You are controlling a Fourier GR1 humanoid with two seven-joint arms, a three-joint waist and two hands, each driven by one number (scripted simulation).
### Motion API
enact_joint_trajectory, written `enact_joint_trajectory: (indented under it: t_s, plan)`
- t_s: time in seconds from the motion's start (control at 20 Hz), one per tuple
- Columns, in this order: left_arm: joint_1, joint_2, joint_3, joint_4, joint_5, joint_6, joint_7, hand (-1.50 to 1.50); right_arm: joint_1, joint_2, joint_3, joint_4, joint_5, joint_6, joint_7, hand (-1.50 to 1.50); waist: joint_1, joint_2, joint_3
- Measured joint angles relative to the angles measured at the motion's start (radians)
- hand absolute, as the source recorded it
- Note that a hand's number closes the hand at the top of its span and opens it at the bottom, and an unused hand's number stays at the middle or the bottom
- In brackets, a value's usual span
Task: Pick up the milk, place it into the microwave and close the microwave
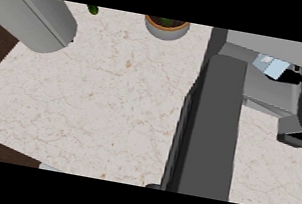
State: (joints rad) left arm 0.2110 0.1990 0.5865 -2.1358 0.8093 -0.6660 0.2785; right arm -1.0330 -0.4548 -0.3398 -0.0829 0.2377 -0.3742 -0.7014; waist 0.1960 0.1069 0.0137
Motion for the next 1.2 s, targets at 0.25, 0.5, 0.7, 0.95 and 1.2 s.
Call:
enact_joint_trajectory:
  t_s: [0.25,0.5,0.7,0.95,1.2]
  plan:
    - [-0.011,0.006,-0.001,0.011,-0.014,-0.002,0.0,-1.5,0.0,-0.001,-0.002,0.006,0.002,-0.04,0.012,-1.5,0.005,0.002,-0.002]
    - [-0.017,0.002,-0.007,0.024,-0.035,-0.013,-0.004,-1.5,-0.039,0.048,-0.02,-0.004,-0.02,0.051,-0.003,-1.5,0.012,-0.007,-0.002]
    - [-0.034,0.008,-0.015,0.034,-0.05,-0.016,-0.002,-1.5,-0.074,0.078,0.018,0.017,0.017,0.069,0.044,-1.5,0.021,-0.007,-0.006]
    - [-0.053,0.007,-0.022,0.06,-0.07,-0.022,-0.008,-1.5,-0.125,0.132,0.043,0.028,0.044,0.013,0.11,-1.5,0.021,-0.014,-0.009]
    - [-0.056,0.003,-0.038,0.074,-0.084,-0.025,0.0,-1.5,-0.163,0.175,0.052,0.028,0.056,-0.038,0.15,-1.5,0.007,-0.021,-0.009]
